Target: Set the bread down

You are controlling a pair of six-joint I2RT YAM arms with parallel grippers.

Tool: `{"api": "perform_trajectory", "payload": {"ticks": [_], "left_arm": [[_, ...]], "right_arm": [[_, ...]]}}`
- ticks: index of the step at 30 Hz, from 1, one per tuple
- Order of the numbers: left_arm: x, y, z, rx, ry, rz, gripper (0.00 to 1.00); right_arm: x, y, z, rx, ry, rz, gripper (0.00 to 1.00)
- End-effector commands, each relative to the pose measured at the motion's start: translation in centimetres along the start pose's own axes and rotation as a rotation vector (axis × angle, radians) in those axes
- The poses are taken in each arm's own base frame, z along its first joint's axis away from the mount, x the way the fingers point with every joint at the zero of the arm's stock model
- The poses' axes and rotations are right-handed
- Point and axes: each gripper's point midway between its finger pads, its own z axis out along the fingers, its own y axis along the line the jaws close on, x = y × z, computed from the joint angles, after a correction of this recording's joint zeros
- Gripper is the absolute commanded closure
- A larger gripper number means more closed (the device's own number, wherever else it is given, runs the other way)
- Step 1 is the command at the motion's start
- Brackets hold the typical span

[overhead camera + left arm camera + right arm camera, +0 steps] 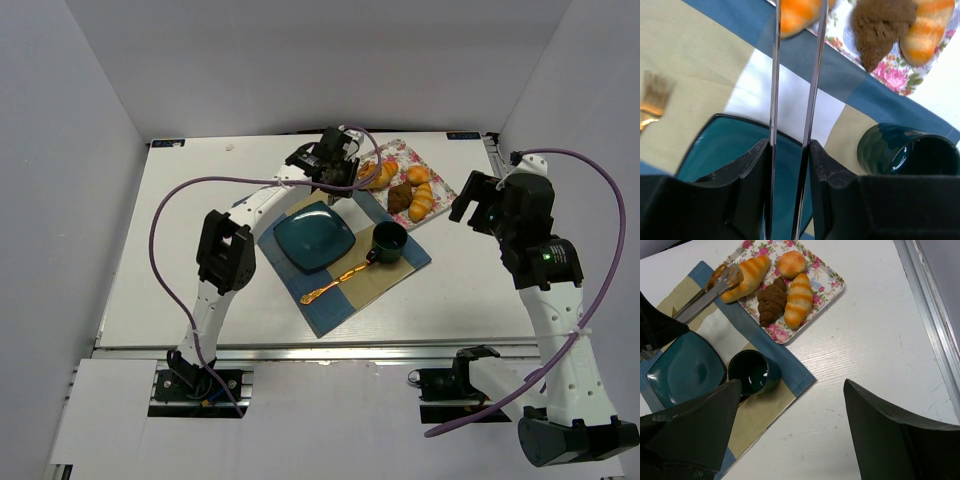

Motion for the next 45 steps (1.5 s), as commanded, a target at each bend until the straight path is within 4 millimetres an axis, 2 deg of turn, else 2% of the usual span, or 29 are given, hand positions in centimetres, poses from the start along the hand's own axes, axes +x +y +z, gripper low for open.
{"api": "perform_trajectory", "payload": {"ticks": [1, 5, 7, 9, 10, 11, 13, 14, 16, 17, 18, 19, 20, 21, 27, 28, 31, 32, 35, 40, 43, 44, 45], "left_arm": [[-7.7, 0.1, -6.2, -0.052, -0.208, -0.021, 0.83], [-10.6, 0.8, -10.4, -0.092, -0.298, -0.031, 0.86], [-10.5, 1.2, -12.4, -0.109, -0.297, -0.035, 0.87], [-8.9, 1.4, -13.3, -0.119, -0.252, -0.038, 0.88], [-8.7, 1.5, -15.1, -0.118, -0.256, -0.043, 0.89], [-6.0, 2.1, -14.5, -0.136, -0.185, -0.040, 0.90], [-4.2, 2.4, -15.7, -0.142, -0.165, -0.054, 0.90], [-2.8, 2.7, -17.1, -0.142, -0.164, -0.063, 0.90], [-1.7, 2.7, -18.9, -0.128, -0.171, -0.092, 0.90], [-1.5, 2.5, -20.9, -0.116, -0.194, -0.102, 0.90], [0.0, 2.7, -21.0, -0.117, -0.164, -0.111, 0.90], [0.5, 2.7, -21.6, -0.116, -0.161, -0.114, 0.90], [0.8, 2.8, -23.4, -0.113, -0.181, -0.121, 0.90], [1.9, 3.1, -23.3, -0.124, -0.163, -0.130, 0.90], [5.2, 2.9, -24.7, -0.090, -0.131, -0.165, 0.90], [6.5, 3.1, -24.2, -0.094, -0.104, -0.168, 0.90], [8.1, 3.5, -24.3, -0.104, -0.090, -0.182, 0.90], [9.4, 3.7, -23.9, -0.114, -0.060, -0.182, 0.90], [11.2, 3.9, -23.6, -0.117, -0.035, -0.200, 0.90], [13.1, 4.5, -22.9, -0.141, -0.003, -0.198, 0.89], [13.5, 4.8, -22.4, -0.154, 0.013, -0.193, 0.77], [13.6, 4.7, -22.4, -0.153, 0.014, -0.193, 0.63], [13.3, 4.7, -22.5, -0.151, 0.009, -0.194, 0.57]], "right_arm": [[-0.6, 0.4, -0.1, -0.020, -0.027, -0.004, 0.11], [-0.4, 0.6, 0.0, -0.035, -0.024, -0.001, 0.11], [-0.5, 0.7, 0.0, -0.038, -0.027, -0.002, 0.11], [-0.5, 0.7, 0.2, -0.042, -0.025, -0.008, 0.11], [-0.6, 0.8, 0.3, -0.043, -0.028, -0.009, 0.10], [-0.7, 0.9, 0.3, -0.047, -0.031, -0.013, 0.11], [-0.8, 1.0, 0.6, -0.050, -0.035, -0.016, 0.11], [-0.9, 1.1, 0.6, -0.056, -0.036, -0.017, 0.11], [-0.8, 1.2, 1.1, -0.059, -0.031, -0.019, 0.11], [-0.8, 1.4, 1.1, -0.067, -0.029, -0.018, 0.11], [-0.9, 1.6, 1.4, -0.074, -0.028, -0.018, 0.11], [-0.8, 1.6, 1.5, -0.076, -0.026, -0.018, 0.11], [-0.7, 1.8, 1.6, -0.084, -0.022, -0.015, 0.11], [-0.6, 2.0, 1.8, -0.090, -0.017, -0.012, 0.11], [-0.4, 2.6, 2.2, -0.119, -0.008, 0.005, 0.11], [-0.4, 2.6, 2.2, -0.119, -0.008, 0.005, 0.11], [-0.4, 2.4, 2.3, -0.114, -0.007, -0.001, 0.11], [-0.4, 2.5, 2.1, -0.114, -0.010, -0.002, 0.11], [0.0, 2.3, 2.1, -0.109, -0.004, -0.004, 0.11], [0.7, 2.0, 2.0, -0.106, 0.008, 0.000, 0.11], [0.9, 2.0, 2.0, -0.107, 0.015, 0.000, 0.11], [0.9, 2.0, 1.9, -0.107, 0.015, 0.000, 0.11], [0.9, 2.1, 1.9, -0.109, 0.012, -0.001, 0.11]]}}
